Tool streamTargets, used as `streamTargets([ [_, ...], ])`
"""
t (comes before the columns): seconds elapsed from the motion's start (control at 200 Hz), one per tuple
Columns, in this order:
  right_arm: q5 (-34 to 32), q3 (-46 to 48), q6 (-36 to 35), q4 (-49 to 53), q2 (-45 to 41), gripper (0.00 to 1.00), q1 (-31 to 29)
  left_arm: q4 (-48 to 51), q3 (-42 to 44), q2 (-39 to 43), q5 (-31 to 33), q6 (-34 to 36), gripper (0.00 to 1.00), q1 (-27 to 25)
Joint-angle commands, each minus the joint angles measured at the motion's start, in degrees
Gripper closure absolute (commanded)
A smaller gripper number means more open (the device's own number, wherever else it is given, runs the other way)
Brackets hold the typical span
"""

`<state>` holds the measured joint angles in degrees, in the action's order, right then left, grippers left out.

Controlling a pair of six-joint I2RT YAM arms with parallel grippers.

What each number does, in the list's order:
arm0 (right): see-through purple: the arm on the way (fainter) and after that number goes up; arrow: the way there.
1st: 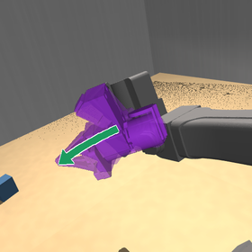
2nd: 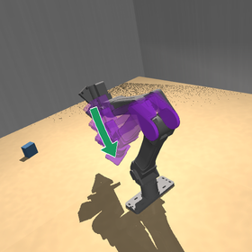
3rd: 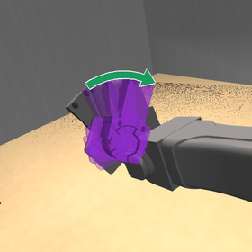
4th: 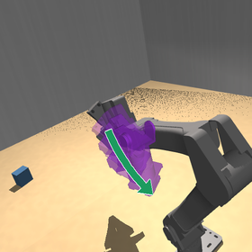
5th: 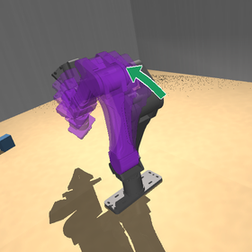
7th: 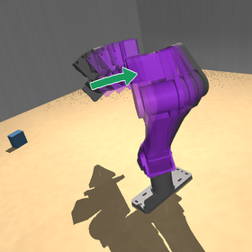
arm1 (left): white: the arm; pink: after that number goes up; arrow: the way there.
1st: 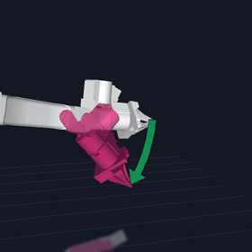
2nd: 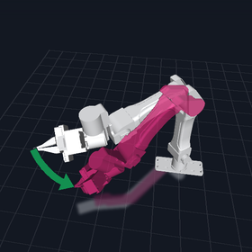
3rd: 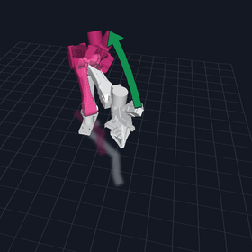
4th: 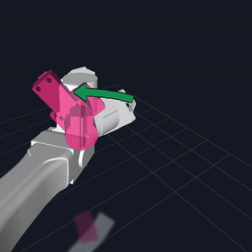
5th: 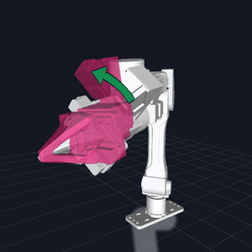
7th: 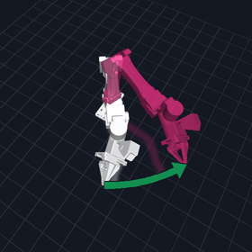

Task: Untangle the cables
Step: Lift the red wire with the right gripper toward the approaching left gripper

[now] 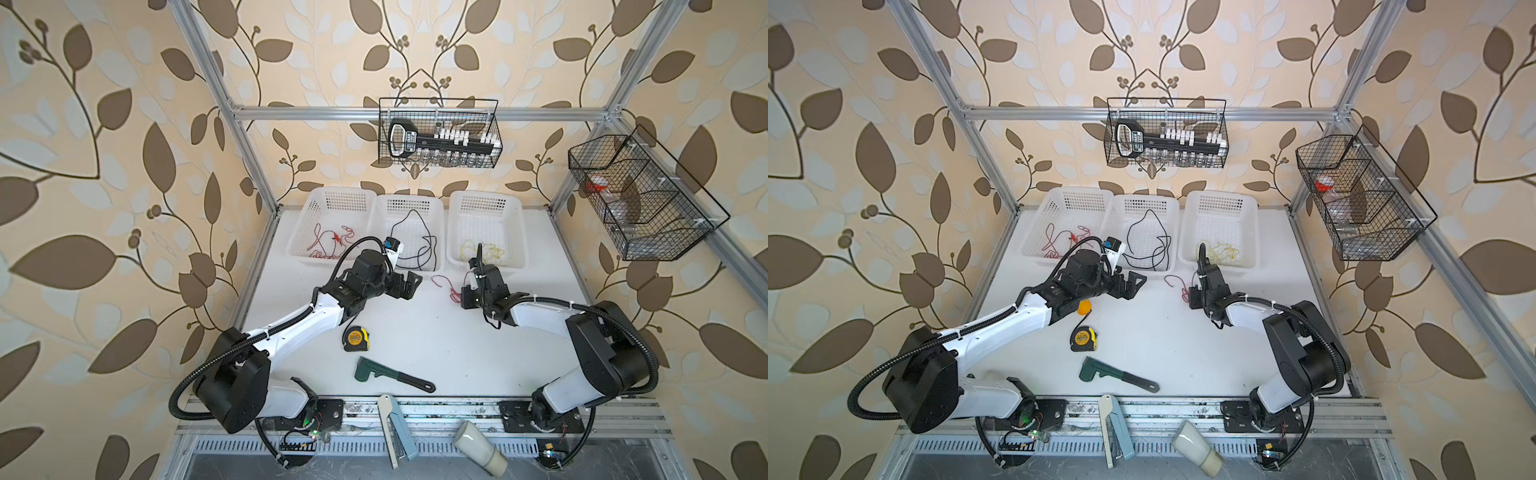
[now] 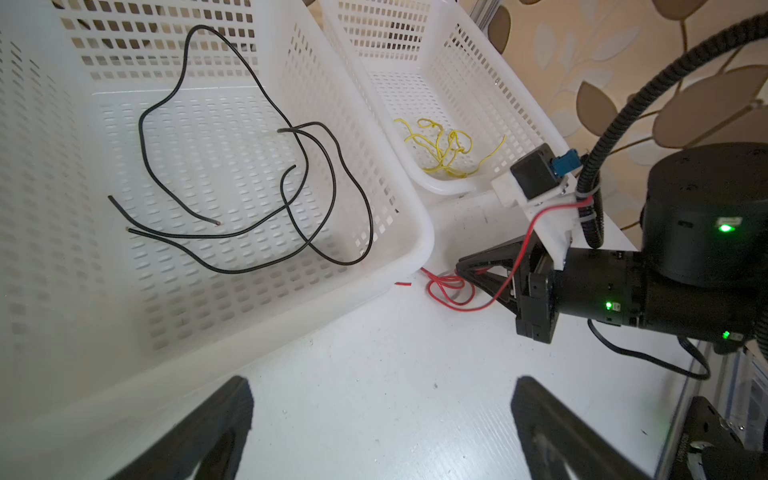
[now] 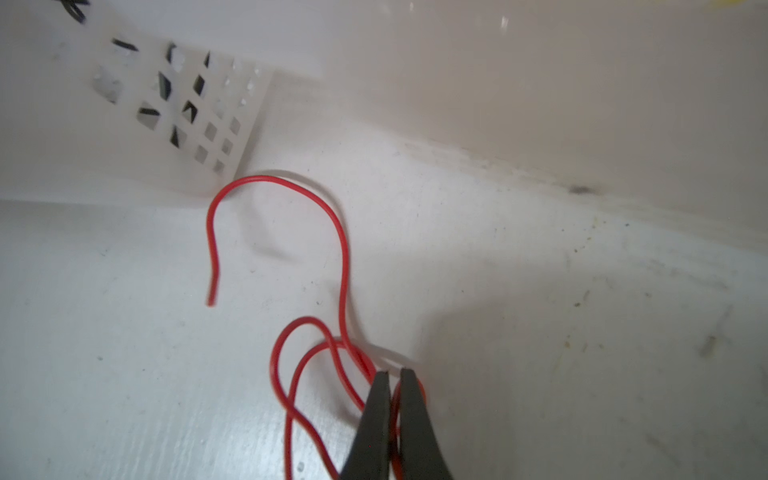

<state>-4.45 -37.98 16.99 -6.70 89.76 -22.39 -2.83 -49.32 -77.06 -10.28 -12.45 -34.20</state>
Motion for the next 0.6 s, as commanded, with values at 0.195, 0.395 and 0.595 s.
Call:
streamTargets([
  [0.195,3.3,-0.4,-0.8,1.6,-1.3,1.0,-0.3,-3.1,0.6,0.8,-2.1,-0.9,0.01,-0.3],
  [0.395,5.0,2.3,-1.4,-0.9,-8.1,1.0,-1.1,-2.9,0.7,2.0,-3.3,-0.9,0.01,-0.3],
  [0.595,5.8,3.7,-2.0,-0.7,-14.9,1.0,-1.1,-2.9,1.0,3.6,-4.2,-1.1,0.01,-0.3],
])
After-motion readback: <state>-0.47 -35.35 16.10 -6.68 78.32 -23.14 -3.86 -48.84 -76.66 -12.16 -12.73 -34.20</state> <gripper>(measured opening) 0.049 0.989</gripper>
